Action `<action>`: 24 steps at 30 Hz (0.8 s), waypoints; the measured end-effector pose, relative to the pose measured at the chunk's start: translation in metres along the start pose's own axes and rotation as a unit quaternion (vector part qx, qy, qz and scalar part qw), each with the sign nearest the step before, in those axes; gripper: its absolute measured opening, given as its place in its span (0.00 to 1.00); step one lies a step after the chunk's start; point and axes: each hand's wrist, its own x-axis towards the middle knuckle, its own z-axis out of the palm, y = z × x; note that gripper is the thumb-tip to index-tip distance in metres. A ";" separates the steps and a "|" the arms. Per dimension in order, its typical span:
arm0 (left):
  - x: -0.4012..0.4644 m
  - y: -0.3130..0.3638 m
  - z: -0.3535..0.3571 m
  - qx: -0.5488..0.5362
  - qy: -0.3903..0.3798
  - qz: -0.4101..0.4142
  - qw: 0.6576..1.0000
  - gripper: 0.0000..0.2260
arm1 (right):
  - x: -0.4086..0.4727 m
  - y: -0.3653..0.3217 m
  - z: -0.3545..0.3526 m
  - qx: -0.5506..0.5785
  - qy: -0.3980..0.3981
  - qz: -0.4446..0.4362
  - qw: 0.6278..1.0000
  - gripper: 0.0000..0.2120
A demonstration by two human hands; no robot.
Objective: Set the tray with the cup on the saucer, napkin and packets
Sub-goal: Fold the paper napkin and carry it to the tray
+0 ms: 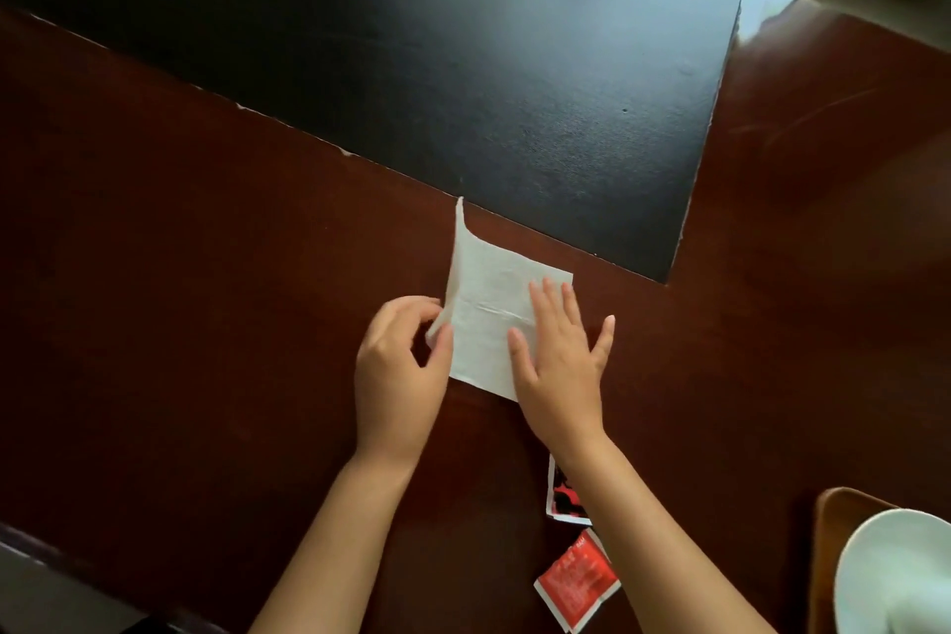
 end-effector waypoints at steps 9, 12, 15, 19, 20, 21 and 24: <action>-0.026 0.000 0.039 -0.020 -0.149 0.100 0.984 0.09 | 0.001 0.032 -0.023 0.113 0.111 0.053 0.986 0.23; -0.030 -0.003 0.041 -0.005 -0.160 0.107 0.981 0.11 | 0.001 0.033 -0.024 0.099 0.099 0.040 0.989 0.22; -0.033 0.000 0.036 -0.019 -0.153 0.146 0.977 0.15 | 0.000 0.033 -0.022 -0.008 0.061 -0.019 0.998 0.23; -0.027 0.001 0.036 0.055 -0.093 0.218 0.970 0.20 | 0.006 0.036 -0.019 -0.138 -0.024 -0.064 0.988 0.27; -0.022 0.000 0.039 0.112 -0.098 0.205 0.967 0.23 | 0.008 0.038 -0.017 -0.157 -0.042 -0.068 0.984 0.27; -0.017 -0.002 0.042 0.168 -0.116 0.188 0.961 0.25 | 0.009 0.040 -0.016 -0.172 -0.057 -0.071 0.981 0.27; -0.009 -0.013 0.053 0.294 -0.198 0.166 0.920 0.27 | 0.011 0.047 -0.012 -0.196 -0.087 -0.078 0.974 0.28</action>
